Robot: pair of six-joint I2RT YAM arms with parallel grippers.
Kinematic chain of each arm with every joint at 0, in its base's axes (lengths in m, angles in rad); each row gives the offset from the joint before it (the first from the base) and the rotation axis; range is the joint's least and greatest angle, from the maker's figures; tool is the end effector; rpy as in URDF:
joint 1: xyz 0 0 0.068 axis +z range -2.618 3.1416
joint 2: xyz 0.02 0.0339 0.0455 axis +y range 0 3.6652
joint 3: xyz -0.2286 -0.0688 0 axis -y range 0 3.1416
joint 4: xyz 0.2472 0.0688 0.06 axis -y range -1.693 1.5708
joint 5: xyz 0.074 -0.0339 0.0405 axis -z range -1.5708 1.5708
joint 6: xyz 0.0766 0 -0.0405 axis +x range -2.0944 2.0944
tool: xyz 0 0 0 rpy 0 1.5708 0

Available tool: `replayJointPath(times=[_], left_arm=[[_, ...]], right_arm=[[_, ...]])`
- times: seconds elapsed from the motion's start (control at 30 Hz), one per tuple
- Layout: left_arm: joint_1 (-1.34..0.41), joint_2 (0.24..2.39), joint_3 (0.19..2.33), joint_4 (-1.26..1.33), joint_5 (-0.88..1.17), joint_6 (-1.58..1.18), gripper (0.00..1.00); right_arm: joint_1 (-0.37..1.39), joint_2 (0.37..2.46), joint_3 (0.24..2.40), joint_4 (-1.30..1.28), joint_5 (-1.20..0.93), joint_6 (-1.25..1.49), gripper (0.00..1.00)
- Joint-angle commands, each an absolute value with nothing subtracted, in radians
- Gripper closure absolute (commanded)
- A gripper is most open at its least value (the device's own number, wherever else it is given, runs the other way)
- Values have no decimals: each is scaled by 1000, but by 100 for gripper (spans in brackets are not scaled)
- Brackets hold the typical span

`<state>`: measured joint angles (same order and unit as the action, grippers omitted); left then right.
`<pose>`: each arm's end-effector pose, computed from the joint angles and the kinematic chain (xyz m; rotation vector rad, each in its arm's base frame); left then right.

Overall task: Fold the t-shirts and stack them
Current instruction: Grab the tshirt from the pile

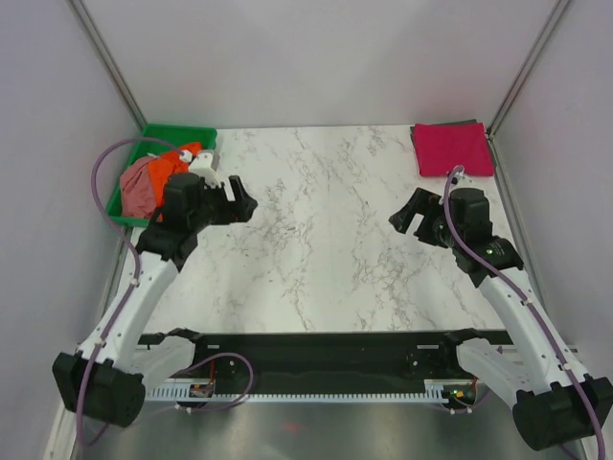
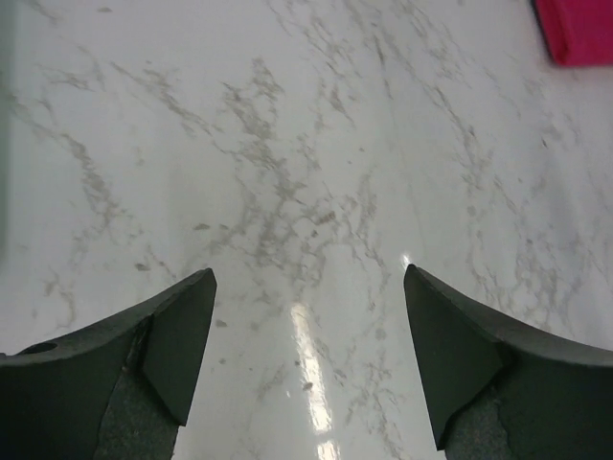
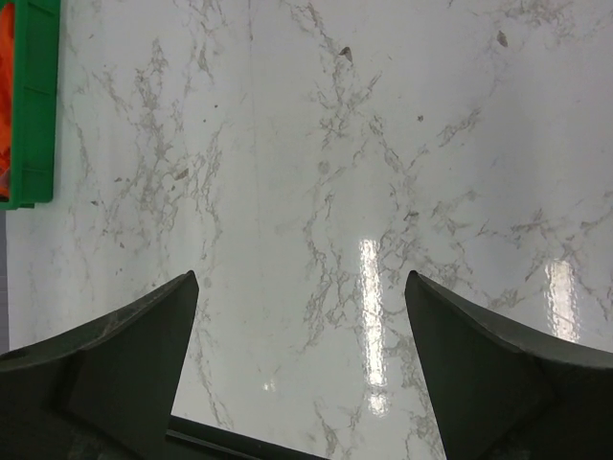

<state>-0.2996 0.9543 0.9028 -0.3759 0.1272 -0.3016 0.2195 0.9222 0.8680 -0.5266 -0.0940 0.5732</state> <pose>0.2592 -0.0902 0.2850 0.0811 2.0299 -0.5101 0.2499 0.0631 0.2598 0.3323 2.1769 0.5543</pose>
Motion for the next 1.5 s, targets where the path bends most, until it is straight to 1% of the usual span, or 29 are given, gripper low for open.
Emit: replayJointPath(times=[0.0, 0.07, 0.17, 0.27, 0.3, 0.33, 0.4, 0.57, 0.67, 0.8, 0.93, 0.97, 1.03, 1.1, 1.13, 1.17, 1.33, 1.43, 1.47], left_arm=[[-142, 1133, 1057, -402, 69, -318, 14], [-62, 1199, 1115, -402, 42, -321, 16], [119, 1301, 1182, -400, 5, -334, 18], [205, 1405, 1248, -397, -49, -351, 18], [228, 1448, 1271, -397, -43, -354, 19], [270, 1518, 1316, -399, -11, -359, 25], [297, 1595, 1363, -399, 21, -351, 30], [301, 1834, 1532, -406, 3, -273, 34], [301, 1907, 1587, -413, -31, -273, 36], [298, 2017, 1632, -417, -5, -268, 42], [287, 2065, 1657, -420, 58, -255, 48], [284, 2063, 1664, -420, 69, -250, 53], [278, 2066, 1672, -422, 89, -249, 59], [276, 2072, 1698, -422, 113, -249, 76], [276, 2072, 1706, -422, 150, -250, 90], [273, 2069, 1722, -422, 169, -258, 97], [238, 1962, 1778, -422, 242, -302, 98], [192, 1876, 1879, -420, 329, -334, 98], [167, 1855, 1950, -422, 357, -359, 98]], right_arm=[[221, 908, 873, -448, -169, 614, 2], [221, 900, 868, -433, -196, 629, 2], [221, 893, 867, -413, -207, 649, 2], [233, 908, 879, -394, -212, 658, 2], [259, 917, 899, -393, -210, 655, 2], [270, 934, 910, -393, -210, 657, 2], [293, 948, 940, -393, -224, 660, 2], [327, 960, 983, -388, -213, 664, 2], [333, 971, 994, -390, -212, 663, 2], [336, 980, 996, -388, -201, 658, 2], [334, 983, 1002, -390, -202, 661, 2], [334, 982, 1003, -390, -202, 663, 2], [334, 974, 1012, -393, -206, 667, 2], [334, 963, 1023, -397, -207, 673, 2], [334, 951, 1023, -397, -207, 676, 2], [334, 943, 1025, -397, -207, 680, 2], [334, 887, 1022, -400, -209, 713, 2], [333, 865, 1015, -400, -209, 729, 2], [334, 862, 1015, -403, -210, 730, 3]])
